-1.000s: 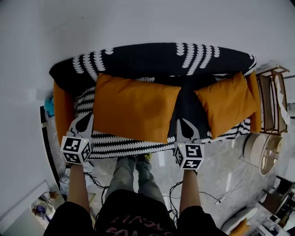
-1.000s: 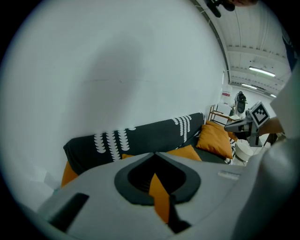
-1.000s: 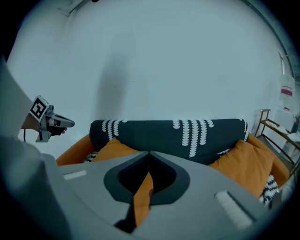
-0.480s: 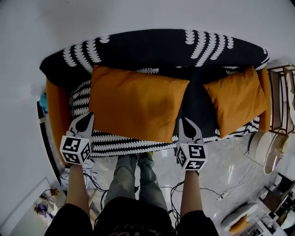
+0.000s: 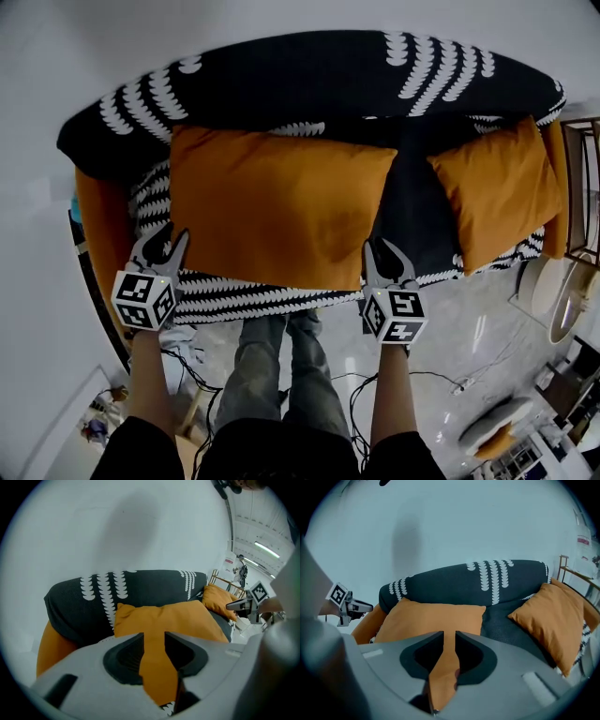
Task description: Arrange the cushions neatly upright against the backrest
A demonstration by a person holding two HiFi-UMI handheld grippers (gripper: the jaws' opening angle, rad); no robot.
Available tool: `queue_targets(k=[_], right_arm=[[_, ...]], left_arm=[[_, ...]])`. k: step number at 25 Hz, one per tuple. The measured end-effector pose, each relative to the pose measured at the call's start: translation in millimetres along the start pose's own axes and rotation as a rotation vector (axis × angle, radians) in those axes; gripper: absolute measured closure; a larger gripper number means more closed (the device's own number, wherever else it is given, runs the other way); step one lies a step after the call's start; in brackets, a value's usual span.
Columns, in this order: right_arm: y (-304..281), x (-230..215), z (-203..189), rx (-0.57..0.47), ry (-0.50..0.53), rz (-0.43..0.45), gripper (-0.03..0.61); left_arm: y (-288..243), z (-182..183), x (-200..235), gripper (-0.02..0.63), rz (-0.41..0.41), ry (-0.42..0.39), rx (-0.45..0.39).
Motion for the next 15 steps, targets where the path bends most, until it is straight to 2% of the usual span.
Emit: queue_targets(k=[5, 9, 11, 15], right_arm=[[-23, -1, -19, 0.050, -0.034, -0.003, 0.417], [-43, 0, -34, 0.097, -0.072, 0.028, 0.281], [-52, -1, -40, 0.111, -0.085, 0.034, 0.235], [-67, -4, -53, 0.145, -0.109, 0.066, 0.174]], left_arm=[[-20, -15, 22, 0.401, 0.008, 0.031, 0.022], [-38, -34, 46, 0.341, 0.012, 0.062, 0.062], [-45, -42, 56, 0.307, 0.007, 0.070, 0.079], [-60, -57, 70, 0.209, -0.024, 0.074, 0.122]])
Point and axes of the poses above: the fingertips, and each gripper's own axes: y backward along the fingers, x to its left, z out of its top, the point moved 6 cm from there along y, backward along the fingers, and after that the axes turned 10 degrees about -z, right-handed, at the moved point
